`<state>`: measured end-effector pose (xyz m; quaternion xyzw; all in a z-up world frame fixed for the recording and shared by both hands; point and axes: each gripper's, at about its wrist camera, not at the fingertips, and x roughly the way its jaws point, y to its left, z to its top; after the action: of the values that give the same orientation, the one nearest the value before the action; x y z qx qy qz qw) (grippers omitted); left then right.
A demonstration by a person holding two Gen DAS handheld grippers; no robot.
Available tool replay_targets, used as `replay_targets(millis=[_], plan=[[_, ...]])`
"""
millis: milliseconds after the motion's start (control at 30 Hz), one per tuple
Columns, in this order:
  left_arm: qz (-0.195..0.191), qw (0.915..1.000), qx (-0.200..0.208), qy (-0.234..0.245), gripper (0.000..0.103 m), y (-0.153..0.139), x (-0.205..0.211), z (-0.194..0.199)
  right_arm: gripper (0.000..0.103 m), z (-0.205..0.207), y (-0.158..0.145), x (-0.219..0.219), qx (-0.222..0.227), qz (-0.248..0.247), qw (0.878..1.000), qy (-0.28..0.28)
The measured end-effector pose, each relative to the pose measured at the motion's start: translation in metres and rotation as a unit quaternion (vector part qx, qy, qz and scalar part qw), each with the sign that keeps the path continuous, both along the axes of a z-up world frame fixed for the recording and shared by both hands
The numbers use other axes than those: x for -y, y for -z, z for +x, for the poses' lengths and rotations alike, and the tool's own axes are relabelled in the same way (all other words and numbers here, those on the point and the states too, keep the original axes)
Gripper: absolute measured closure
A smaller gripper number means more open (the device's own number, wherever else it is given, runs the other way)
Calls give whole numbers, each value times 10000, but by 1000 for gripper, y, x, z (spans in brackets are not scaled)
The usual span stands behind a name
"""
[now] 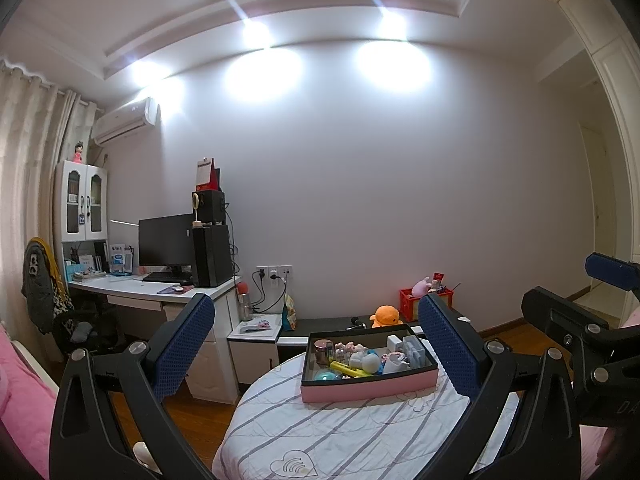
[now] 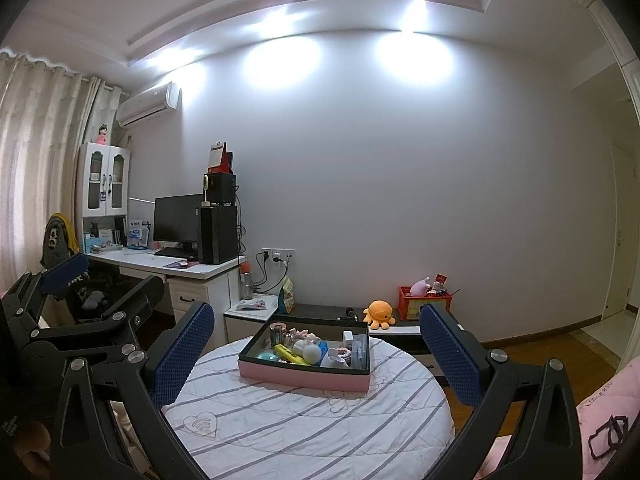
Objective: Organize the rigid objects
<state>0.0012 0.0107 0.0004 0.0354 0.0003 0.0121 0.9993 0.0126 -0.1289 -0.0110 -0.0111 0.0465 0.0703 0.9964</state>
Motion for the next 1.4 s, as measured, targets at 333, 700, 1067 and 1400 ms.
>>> replay_targets(millis=[333,700,1067,1400], plan=[[20,10000,-24,21,0,2,-1,0,0,0,0,0,-33,10,10000,-7],[26,10000,-33,22,0,2,-2,-1,0,1,2,-1,-61,13,10000,1],[33,10000,-41,25,0,3,-3,-1,0,1,2,-1,-75,13,10000,9],[24,10000,-47,34,0,3,-3,-1,0,0,6,-2,-75,4,10000,38]])
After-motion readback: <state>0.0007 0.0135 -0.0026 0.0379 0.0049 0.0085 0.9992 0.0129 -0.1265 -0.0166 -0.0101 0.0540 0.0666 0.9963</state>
